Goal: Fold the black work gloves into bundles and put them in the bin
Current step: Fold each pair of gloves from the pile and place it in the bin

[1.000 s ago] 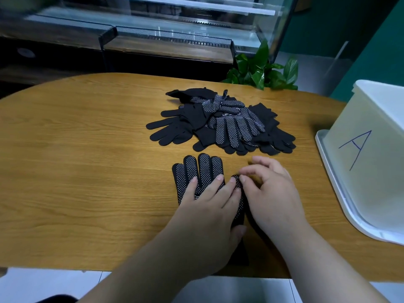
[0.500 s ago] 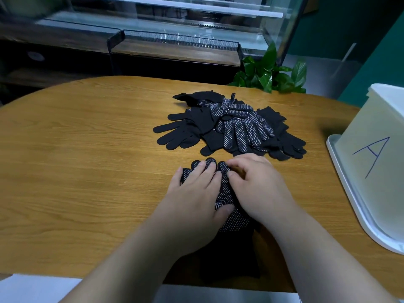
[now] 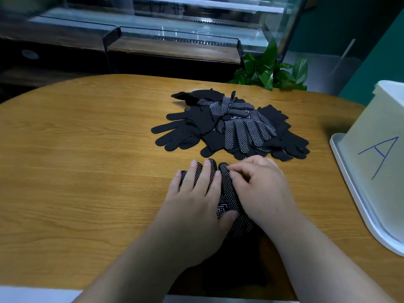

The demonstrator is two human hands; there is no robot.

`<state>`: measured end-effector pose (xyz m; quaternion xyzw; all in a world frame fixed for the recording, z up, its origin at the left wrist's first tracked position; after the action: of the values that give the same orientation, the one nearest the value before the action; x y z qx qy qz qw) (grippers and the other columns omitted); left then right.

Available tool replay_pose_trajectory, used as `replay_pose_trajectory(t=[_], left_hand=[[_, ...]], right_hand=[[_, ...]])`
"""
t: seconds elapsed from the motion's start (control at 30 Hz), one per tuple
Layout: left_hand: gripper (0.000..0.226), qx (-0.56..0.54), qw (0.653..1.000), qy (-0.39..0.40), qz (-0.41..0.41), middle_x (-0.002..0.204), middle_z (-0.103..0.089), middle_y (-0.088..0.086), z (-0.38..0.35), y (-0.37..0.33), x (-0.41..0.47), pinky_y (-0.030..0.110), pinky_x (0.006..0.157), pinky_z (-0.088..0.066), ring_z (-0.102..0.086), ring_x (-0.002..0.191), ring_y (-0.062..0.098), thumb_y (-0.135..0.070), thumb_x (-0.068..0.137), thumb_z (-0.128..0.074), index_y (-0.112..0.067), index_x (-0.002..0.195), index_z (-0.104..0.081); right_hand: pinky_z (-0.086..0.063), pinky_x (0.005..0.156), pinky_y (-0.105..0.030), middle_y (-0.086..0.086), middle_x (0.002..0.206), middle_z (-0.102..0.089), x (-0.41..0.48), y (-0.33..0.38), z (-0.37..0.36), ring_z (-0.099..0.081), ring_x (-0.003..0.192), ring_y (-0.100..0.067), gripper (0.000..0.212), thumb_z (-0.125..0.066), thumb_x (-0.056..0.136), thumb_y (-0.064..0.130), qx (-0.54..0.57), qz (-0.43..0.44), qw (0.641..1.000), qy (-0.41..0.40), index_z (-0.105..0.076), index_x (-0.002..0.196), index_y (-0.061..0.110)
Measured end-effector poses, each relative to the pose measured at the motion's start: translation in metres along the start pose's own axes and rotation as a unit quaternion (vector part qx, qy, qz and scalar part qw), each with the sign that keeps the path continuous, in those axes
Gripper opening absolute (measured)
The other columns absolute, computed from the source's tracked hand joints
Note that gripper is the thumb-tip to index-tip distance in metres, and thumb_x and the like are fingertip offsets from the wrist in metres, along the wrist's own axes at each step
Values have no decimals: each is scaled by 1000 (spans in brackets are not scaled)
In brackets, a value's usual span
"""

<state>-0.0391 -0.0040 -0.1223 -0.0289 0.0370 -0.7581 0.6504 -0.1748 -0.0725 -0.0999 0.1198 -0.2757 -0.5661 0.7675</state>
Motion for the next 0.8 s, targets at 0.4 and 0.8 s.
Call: replay_pose_trajectory(t=[0.4,0.8], left_hand=[[89,-13,996,17,89,164,-20,10,3,6,-3,60,118,-18,-15,152,28,-64,91,7,-13,155,-26],[84,-24,996,-55,69,161,-23,18,9,6,-5,63,115,-24,-19,150,34,-68,98,-6,-10,152,-34]], right_hand=[[-30,100,-36,17,103,-63,-2,0,-11,-51,107,-13,17,-67,92,29,-81,75,994,-3,-77,104,34],[-34,111,-41,15,117,-57,1,0,11,-50,118,-10,25,-57,97,29,75,-26,997,-12,-67,120,35]])
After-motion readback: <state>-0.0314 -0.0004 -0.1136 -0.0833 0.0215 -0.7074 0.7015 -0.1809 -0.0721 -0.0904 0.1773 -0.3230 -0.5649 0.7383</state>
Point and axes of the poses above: each hand's wrist, its own x-axis towards the middle knuckle, its own z-axis out of the back of the hand, y = z × x, the point moved 3 cm from there along x, towards the middle knuckle
